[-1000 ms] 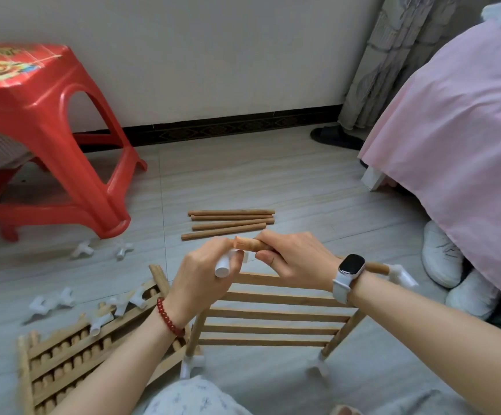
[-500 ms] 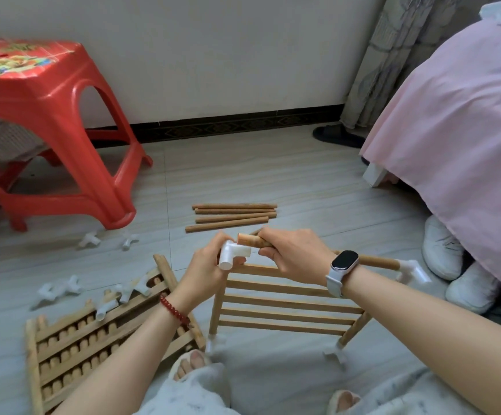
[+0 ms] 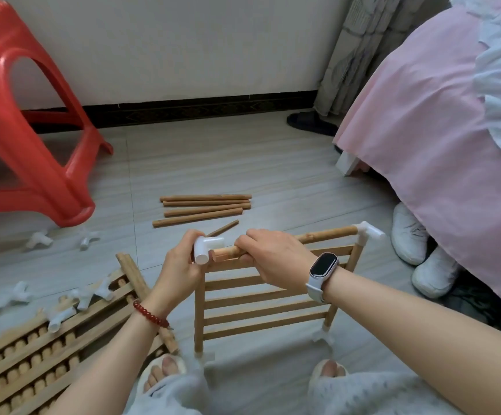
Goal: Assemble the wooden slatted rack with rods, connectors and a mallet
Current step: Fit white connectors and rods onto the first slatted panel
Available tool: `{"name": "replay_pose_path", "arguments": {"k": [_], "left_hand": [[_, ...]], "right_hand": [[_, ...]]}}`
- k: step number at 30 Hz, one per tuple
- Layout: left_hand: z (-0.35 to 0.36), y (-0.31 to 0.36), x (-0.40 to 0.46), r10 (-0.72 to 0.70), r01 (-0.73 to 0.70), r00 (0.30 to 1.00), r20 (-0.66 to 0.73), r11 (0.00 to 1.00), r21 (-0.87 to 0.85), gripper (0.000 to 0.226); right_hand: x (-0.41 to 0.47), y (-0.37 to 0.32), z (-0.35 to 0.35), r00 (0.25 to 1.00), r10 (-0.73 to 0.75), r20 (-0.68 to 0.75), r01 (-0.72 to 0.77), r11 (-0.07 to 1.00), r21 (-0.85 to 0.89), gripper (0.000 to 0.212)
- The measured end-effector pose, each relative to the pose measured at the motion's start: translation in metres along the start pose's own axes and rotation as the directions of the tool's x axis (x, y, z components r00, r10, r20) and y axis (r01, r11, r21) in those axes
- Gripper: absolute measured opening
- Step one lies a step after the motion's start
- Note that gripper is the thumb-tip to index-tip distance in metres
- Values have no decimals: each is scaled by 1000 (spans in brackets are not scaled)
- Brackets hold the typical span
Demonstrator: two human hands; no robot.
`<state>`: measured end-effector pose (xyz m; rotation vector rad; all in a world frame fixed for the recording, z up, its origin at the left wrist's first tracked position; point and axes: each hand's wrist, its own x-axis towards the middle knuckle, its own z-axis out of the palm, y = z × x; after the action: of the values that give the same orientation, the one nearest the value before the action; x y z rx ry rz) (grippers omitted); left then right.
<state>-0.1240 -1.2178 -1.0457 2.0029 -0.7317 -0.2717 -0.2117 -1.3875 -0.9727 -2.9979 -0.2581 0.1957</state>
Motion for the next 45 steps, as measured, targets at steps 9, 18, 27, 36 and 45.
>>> {"name": "replay_pose_path", "arguments": {"k": [9,18,27,36,45], "left_hand": [[2,21,-2,97,-97,995,4,995,21,23],[7,38,6,126,-126,990,56,992,-10,19],[-9,26,7,111,-174,972,207,934,313,29],[-24,16,-7,-5,-363,836,549,745,560,77],[-26,23,11,388,-565,825,412,595,572,47]], "right_hand": [[-15,19,-5,996,-57,-69,61,997,55,22],[-16,35,-11,986,-104,-131,100,994,-37,49],[2,30,-7,980,-35,195,56,993,-102,14],[4,7,2,893,-77,444,98,995,-24,27],[-17,5,-5,949,-37,313,26,999,40,45]]}}
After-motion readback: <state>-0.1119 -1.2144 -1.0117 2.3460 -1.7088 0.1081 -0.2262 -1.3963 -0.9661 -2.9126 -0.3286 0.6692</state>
